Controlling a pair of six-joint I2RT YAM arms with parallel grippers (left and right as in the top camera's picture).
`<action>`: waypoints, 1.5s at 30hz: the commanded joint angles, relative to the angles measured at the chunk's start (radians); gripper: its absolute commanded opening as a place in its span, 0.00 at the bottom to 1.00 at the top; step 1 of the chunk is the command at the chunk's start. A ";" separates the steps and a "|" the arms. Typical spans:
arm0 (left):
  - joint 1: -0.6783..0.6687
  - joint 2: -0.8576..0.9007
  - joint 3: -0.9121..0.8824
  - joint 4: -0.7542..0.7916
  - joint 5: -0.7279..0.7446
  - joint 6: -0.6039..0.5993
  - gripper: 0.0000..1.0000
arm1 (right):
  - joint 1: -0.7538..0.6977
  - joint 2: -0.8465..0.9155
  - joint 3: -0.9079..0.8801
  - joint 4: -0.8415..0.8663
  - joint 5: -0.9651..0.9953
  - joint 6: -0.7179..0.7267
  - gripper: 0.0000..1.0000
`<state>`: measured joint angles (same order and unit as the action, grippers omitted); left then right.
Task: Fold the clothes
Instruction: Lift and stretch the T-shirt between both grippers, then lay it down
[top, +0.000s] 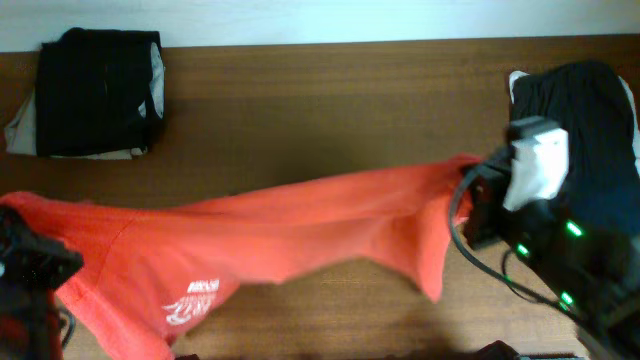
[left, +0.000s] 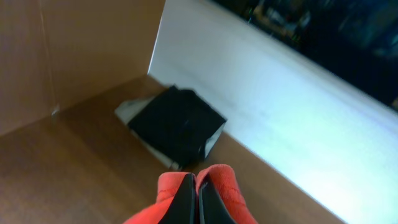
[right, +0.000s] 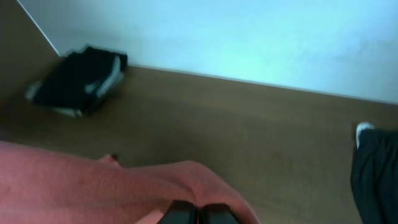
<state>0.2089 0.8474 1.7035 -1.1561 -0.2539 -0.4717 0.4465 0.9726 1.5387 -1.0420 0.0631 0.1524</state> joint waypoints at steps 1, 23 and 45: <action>0.002 0.186 -0.005 -0.030 -0.014 0.017 0.01 | -0.003 0.191 0.000 -0.016 0.024 0.006 0.04; 0.002 0.083 0.333 -0.181 0.161 0.047 0.01 | -0.035 -0.093 0.097 -0.048 0.214 0.078 0.04; -0.226 1.267 0.525 0.187 0.161 0.204 0.99 | -0.507 0.780 0.248 0.112 -0.006 0.055 0.99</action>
<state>-0.0174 2.2696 2.1517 -0.8280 -0.0849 -0.3054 -0.0639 1.8942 1.7763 -0.8387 0.1093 0.2062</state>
